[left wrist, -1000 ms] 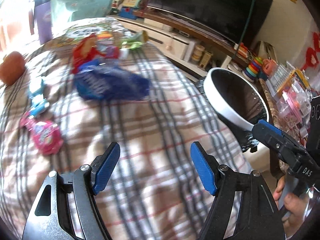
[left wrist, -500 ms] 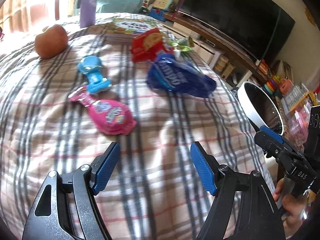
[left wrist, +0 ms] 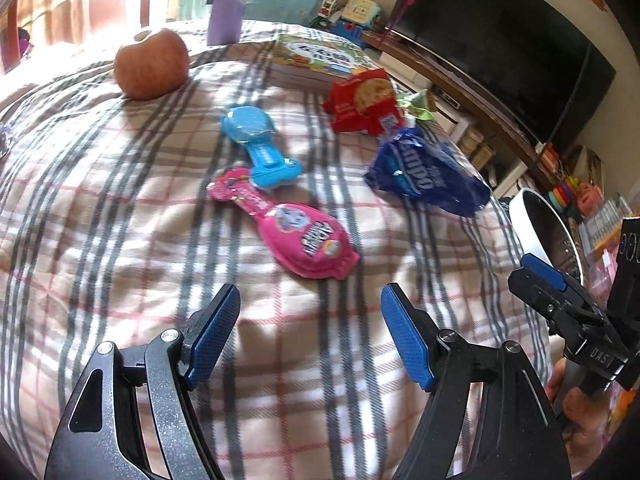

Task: Collect trash
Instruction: 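Move both open tools back over the bed toward the blue items, then grasp the blue plastic toy with left tool while right tool grasps the blue snack bag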

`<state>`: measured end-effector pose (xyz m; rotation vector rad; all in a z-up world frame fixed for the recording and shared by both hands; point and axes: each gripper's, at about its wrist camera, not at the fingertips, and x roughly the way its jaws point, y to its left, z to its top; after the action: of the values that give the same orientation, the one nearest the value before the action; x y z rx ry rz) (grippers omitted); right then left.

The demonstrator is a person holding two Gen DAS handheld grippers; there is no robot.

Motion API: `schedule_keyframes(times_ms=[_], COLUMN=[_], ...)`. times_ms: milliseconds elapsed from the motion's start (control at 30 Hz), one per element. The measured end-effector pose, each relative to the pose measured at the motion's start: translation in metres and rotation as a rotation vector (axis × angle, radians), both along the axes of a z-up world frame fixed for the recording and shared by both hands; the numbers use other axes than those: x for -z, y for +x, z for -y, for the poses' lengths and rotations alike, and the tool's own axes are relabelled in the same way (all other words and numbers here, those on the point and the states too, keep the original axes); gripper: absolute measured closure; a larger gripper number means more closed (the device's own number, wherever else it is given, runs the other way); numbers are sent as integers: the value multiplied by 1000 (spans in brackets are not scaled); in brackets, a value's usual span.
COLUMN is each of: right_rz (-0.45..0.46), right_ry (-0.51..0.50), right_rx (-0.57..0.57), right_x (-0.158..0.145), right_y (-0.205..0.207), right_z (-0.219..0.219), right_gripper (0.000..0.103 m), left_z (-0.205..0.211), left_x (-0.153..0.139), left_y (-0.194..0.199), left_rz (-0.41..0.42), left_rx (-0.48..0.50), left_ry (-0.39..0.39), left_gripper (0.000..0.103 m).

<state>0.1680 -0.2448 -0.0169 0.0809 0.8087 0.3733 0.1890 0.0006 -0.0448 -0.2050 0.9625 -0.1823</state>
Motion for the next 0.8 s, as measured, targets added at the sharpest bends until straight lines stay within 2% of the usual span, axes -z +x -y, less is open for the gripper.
schedule_keyframes(times_ms=[367, 800], right_rz=[12, 16], right_ry=[-28, -35], right_rx=[-53, -122], right_x=[3, 5], right_y=[25, 61], right_z=[-16, -32], right_gripper=[12, 12], left_z=[-13, -17], left_x=[-4, -1], left_y=[26, 96], left_rz=[7, -3], left_rx=[-26, -43], left_ry=[30, 102], left_gripper=[28, 28])
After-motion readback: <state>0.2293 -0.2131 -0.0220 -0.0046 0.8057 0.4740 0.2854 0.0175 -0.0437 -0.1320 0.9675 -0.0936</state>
